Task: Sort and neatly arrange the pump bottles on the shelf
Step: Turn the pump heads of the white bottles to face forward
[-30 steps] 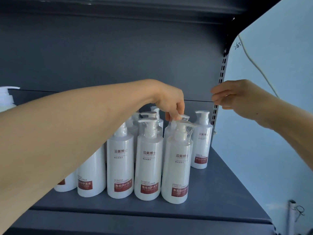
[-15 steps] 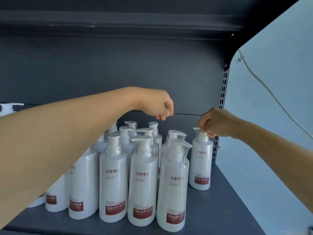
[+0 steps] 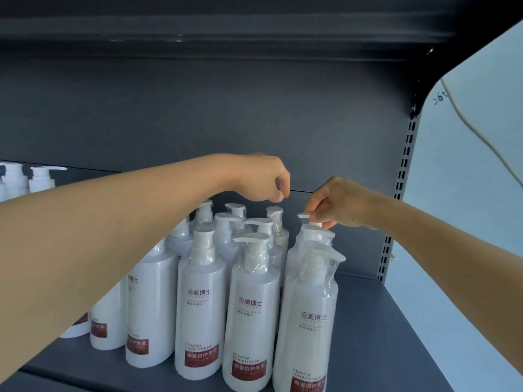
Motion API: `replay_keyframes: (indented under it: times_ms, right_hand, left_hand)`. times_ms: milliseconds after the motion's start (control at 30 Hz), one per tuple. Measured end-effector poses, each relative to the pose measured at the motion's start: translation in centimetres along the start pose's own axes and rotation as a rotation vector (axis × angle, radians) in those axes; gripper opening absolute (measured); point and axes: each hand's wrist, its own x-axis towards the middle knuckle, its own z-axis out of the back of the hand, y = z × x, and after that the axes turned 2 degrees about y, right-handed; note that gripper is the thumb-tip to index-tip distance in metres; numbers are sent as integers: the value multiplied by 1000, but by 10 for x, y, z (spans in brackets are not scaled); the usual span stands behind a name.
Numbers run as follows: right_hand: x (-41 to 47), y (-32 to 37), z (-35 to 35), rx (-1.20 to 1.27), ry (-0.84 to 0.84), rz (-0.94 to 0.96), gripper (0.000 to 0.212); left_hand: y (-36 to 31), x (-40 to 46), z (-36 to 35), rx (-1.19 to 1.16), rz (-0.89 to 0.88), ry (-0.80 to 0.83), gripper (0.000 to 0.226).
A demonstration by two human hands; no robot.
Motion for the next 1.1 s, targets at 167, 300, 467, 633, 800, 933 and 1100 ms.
replay_keyframes:
  times_ms: [167,300,467,633,800,933,1100]
  right_hand:
    - [2,2,-4,1,-6,-25,13]
    - [1,0,-6,-4,-4,-50,16]
    - [-6,-2,-9,83,-8,-109,24]
    - [-37,3,-2,225,-223,-153,32]
    - [-100,21,-21,225,-413,-177,36]
    - [-147,33,-55,499,-317,-302,52]
    - [-168,38,-122,424,-143,-443,68]
  left_hand:
    - [3,-2,-5,0,-2,-3,23]
    - [2,-5,-8,-19,-20,-20,23]
    - [1,-17,-8,-60,-49,-68,23]
    - [2,-42,-14,-209,-74,-215,30]
    - [1,-88,-34,-306,-128,-476,47]
    - [7,-126,-74,-291,-161,-702,57]
    - [19,-149,-141,-68,-203,-802,76]
